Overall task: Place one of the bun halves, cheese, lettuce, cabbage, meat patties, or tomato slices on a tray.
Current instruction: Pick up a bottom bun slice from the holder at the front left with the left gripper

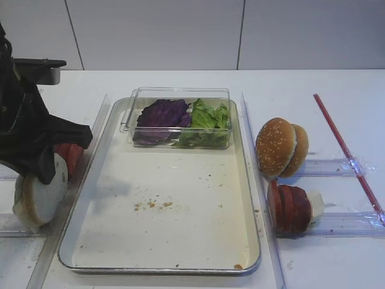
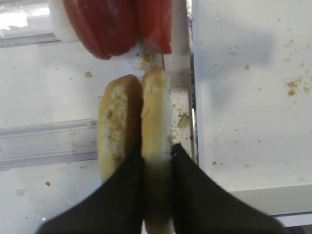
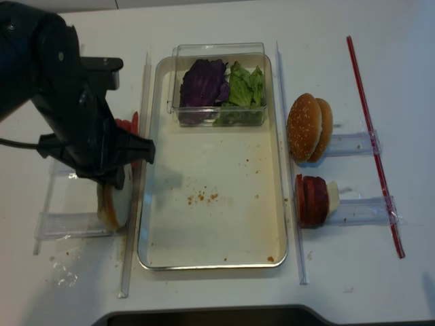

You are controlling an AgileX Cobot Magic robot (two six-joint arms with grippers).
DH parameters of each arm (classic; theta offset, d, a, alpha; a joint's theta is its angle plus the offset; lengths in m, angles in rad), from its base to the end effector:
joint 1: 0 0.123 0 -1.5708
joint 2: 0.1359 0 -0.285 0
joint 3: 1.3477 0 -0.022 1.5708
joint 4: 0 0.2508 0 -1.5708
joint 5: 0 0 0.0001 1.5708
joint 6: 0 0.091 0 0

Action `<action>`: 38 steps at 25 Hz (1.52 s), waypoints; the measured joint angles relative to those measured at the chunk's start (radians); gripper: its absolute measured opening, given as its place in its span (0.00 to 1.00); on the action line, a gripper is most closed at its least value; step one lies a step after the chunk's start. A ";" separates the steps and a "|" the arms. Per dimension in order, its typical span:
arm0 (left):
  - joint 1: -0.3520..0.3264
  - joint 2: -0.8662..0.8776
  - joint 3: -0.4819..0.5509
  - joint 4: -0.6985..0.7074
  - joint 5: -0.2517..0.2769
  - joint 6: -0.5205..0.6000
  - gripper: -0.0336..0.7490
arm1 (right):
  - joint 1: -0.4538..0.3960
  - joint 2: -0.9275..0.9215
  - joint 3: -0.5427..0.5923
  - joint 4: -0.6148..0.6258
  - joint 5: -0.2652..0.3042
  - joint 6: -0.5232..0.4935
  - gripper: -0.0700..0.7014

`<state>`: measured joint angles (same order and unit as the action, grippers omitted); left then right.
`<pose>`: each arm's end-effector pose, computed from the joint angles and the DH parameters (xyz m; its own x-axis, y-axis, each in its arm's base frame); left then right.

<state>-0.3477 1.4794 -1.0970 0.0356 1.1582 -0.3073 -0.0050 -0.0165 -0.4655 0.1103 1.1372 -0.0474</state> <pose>0.2545 -0.0891 0.2655 -0.9912 0.0522 -0.1217 0.0529 0.9986 -0.0029 -0.0071 0.0091 0.2620 -0.5359 0.0018 -0.8443 -0.0798 0.9954 0.0528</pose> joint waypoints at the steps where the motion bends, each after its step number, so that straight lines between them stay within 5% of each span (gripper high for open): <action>1: 0.000 0.000 0.000 0.000 0.000 0.000 0.15 | 0.000 0.000 0.000 0.000 0.000 0.000 0.68; 38: 0.000 -0.052 0.000 -0.014 0.030 0.024 0.14 | 0.000 0.000 0.000 0.000 0.000 -0.002 0.68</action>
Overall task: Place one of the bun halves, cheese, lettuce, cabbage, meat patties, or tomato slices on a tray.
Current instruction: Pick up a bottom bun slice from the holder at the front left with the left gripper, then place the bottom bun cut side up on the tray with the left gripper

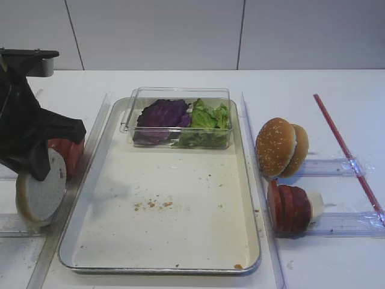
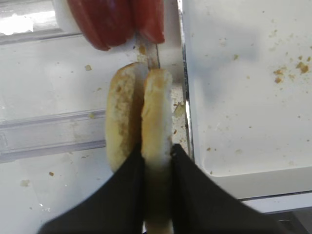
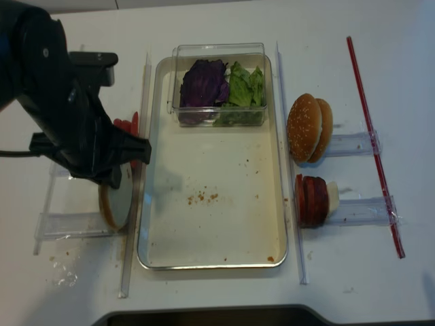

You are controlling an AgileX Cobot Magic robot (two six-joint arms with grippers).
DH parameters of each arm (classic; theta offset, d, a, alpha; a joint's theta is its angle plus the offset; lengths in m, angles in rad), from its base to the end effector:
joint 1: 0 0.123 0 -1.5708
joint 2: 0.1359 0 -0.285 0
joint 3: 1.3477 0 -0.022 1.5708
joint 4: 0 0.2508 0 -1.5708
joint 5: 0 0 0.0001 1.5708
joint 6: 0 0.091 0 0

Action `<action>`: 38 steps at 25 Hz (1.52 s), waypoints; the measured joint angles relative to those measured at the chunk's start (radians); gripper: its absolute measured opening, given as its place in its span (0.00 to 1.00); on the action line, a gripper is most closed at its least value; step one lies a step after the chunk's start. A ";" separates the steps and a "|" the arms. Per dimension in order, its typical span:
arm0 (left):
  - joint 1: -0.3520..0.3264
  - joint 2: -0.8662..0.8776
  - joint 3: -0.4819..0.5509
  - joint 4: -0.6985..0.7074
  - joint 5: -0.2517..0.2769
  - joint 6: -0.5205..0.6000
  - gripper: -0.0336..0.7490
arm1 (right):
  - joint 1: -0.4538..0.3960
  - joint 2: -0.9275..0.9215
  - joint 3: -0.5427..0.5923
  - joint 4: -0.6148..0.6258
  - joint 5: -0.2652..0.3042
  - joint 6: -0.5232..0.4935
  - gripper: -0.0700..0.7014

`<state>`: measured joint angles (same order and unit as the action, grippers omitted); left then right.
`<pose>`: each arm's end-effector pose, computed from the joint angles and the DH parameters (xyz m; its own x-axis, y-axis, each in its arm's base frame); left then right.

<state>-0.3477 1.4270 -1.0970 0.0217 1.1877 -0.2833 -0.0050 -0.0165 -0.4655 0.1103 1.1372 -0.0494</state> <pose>0.2442 -0.0866 0.2789 -0.9877 0.0690 -0.1401 0.0723 0.9972 -0.0188 -0.0071 0.0091 0.2620 -0.5357 -0.0002 -0.8444 -0.0809 0.9954 0.0511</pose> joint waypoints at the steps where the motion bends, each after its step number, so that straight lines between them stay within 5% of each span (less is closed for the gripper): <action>1: 0.000 0.000 0.000 0.000 0.000 0.000 0.14 | 0.000 0.000 0.000 0.000 0.000 0.000 0.68; 18: 0.000 -0.091 -0.013 -0.041 -0.027 0.036 0.13 | 0.000 0.000 0.000 0.000 0.000 0.000 0.68; 29: 0.000 -0.096 -0.015 -0.237 -0.169 0.152 0.13 | 0.000 0.000 0.000 0.000 0.000 0.000 0.68; 38: 0.000 -0.096 -0.015 -0.289 -0.230 0.177 0.13 | 0.000 0.000 0.000 0.000 0.000 0.000 0.68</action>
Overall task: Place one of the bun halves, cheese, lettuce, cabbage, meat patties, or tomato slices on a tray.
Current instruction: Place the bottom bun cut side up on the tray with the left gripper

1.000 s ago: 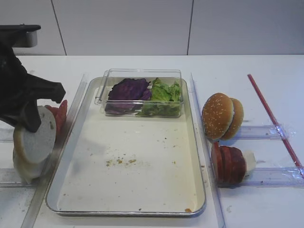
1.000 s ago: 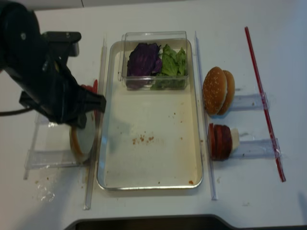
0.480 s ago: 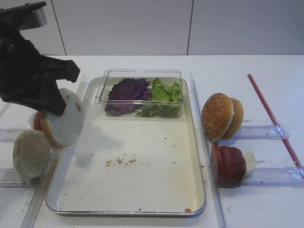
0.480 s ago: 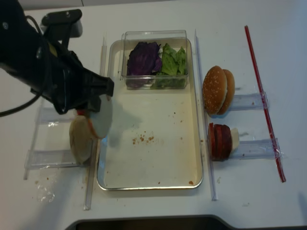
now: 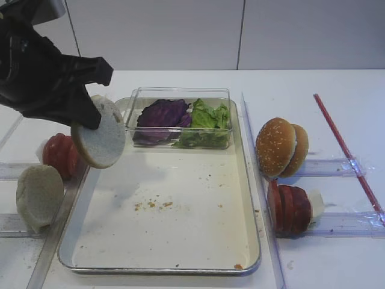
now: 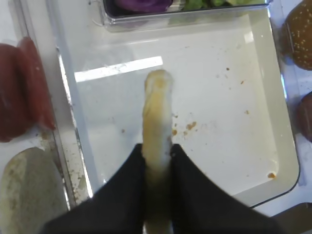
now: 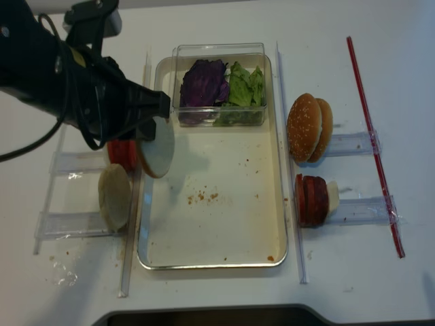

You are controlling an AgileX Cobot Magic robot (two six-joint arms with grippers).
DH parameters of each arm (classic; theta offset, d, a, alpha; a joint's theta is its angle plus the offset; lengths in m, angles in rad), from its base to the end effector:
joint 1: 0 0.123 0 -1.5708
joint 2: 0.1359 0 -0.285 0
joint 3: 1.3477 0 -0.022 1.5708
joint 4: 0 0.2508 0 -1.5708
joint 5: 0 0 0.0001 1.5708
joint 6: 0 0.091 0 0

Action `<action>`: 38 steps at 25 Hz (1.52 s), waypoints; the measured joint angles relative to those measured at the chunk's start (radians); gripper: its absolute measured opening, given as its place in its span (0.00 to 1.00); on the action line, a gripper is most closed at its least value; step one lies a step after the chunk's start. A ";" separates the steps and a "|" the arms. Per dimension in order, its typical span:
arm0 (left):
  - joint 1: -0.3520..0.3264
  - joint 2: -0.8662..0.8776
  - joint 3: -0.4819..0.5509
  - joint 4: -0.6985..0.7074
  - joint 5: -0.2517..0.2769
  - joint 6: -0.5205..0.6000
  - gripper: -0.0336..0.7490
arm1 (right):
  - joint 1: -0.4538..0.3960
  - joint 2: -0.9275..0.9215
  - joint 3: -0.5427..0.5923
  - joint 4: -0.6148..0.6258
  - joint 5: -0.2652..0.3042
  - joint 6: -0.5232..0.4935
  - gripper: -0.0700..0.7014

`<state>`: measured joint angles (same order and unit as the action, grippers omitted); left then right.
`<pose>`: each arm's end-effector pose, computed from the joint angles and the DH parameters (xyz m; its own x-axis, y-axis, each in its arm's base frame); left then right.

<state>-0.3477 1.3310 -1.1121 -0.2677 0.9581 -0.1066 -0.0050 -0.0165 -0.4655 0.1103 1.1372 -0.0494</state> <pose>0.2418 -0.1086 0.3172 -0.9093 0.0595 -0.4119 0.2003 0.9301 -0.3078 -0.0071 0.0091 0.2620 -0.5357 -0.0002 -0.8444 -0.0809 0.9954 0.0511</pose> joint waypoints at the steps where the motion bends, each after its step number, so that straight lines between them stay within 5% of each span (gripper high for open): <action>1: 0.000 0.000 0.000 -0.011 -0.008 0.005 0.13 | 0.000 0.000 0.000 0.000 0.000 0.000 0.68; 14: 0.000 0.000 0.138 -0.274 -0.160 0.203 0.13 | 0.000 0.000 0.000 0.000 0.000 0.004 0.68; 31: 0.000 0.182 0.148 -0.629 -0.141 0.515 0.13 | 0.000 0.000 0.000 0.000 0.000 0.004 0.68; 38: 0.013 0.237 0.148 -0.717 -0.105 0.546 0.13 | 0.000 0.000 0.000 0.000 0.000 0.004 0.68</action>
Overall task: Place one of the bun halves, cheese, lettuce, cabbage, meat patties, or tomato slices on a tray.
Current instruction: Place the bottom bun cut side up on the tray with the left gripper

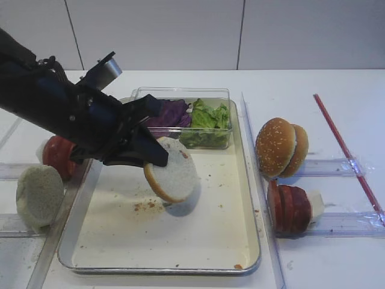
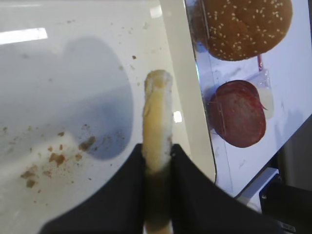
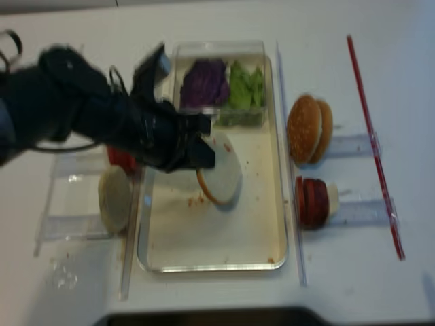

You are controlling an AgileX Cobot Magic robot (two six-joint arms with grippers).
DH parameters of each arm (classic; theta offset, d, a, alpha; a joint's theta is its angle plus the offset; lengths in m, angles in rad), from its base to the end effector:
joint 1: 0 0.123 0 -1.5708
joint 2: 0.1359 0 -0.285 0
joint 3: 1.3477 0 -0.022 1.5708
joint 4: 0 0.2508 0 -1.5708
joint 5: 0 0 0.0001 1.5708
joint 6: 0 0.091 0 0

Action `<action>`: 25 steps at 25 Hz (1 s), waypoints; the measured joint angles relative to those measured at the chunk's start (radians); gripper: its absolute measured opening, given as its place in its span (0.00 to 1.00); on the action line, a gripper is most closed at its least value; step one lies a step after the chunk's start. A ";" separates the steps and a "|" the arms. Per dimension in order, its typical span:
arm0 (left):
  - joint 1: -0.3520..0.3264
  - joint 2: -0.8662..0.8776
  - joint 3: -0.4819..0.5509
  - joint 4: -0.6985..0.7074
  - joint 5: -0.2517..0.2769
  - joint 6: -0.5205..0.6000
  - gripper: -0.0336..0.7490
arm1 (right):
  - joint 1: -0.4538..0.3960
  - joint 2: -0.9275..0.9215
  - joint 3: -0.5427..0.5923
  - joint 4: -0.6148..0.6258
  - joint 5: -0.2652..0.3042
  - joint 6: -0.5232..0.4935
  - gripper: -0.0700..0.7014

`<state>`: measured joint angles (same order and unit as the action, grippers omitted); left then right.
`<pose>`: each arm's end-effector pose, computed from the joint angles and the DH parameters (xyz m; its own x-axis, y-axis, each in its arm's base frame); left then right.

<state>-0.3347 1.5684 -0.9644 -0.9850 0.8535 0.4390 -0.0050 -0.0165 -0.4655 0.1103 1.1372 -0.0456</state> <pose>0.2646 -0.1526 0.2382 -0.9646 0.0593 -0.2569 0.2240 0.6984 -0.6797 -0.0071 0.0091 0.2620 -0.5360 0.0036 -0.8442 -0.0789 0.9954 0.0543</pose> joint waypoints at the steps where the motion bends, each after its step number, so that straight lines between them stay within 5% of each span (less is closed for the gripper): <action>1: 0.009 0.008 0.000 -0.004 0.002 0.002 0.13 | 0.000 0.000 0.000 0.000 0.000 0.000 0.68; 12: 0.054 0.080 0.000 -0.073 0.056 0.083 0.13 | 0.000 0.000 0.000 0.000 0.000 0.000 0.68; 25: 0.054 0.129 0.000 -0.094 0.045 0.151 0.13 | 0.000 0.000 0.000 0.000 0.000 0.000 0.68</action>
<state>-0.2811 1.6970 -0.9644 -1.0786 0.8985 0.5905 -0.0050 -0.0165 -0.4655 0.1103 1.1372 -0.0456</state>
